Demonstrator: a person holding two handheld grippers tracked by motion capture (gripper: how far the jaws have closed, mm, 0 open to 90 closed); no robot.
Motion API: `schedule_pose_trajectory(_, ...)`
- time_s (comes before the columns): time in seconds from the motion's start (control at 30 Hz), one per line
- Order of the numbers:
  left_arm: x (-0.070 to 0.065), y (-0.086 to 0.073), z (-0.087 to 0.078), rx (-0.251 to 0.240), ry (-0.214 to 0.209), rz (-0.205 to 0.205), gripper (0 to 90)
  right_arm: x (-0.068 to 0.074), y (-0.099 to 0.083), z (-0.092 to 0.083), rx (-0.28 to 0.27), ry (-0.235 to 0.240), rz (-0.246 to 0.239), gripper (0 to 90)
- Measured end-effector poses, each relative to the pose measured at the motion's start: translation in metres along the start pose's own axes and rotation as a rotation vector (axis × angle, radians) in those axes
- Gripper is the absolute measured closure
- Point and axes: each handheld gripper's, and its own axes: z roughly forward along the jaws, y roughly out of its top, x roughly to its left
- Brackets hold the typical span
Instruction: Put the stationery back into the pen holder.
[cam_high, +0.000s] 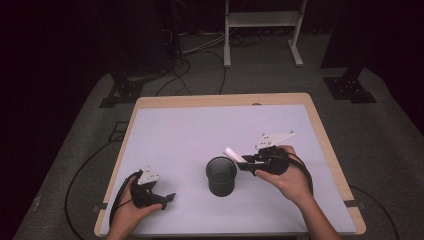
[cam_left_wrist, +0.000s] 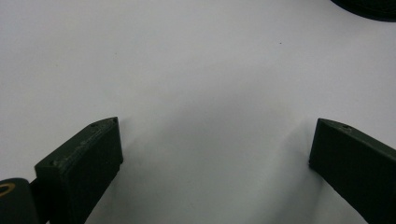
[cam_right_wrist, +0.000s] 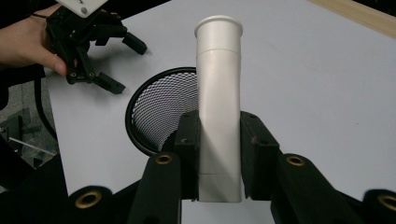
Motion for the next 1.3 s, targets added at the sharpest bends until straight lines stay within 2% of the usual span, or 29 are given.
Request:
schedule_pose_trajectory(0.23,0.0,0.0,0.0,0.0,0.0,0.0,1.9,0.01,0.004,0.014,0.034,0.016,-0.03,70.1)
schedule_pose_trajectory(0.43,0.0,0.0,0.0,0.0,0.0,0.0,1.9,0.015,0.007,0.023,0.052,0.008,-0.051,70.1)
schedule_pose_trajectory(0.93,0.0,0.0,0.0,0.001,0.0,0.001,1.9,0.016,0.008,0.028,0.072,0.008,-0.053,70.3)
schedule_pose_trajectory(1.3,0.0,0.0,0.0,0.001,0.0,0.001,1.9,0.019,0.011,0.03,0.053,0.018,-0.061,73.0)
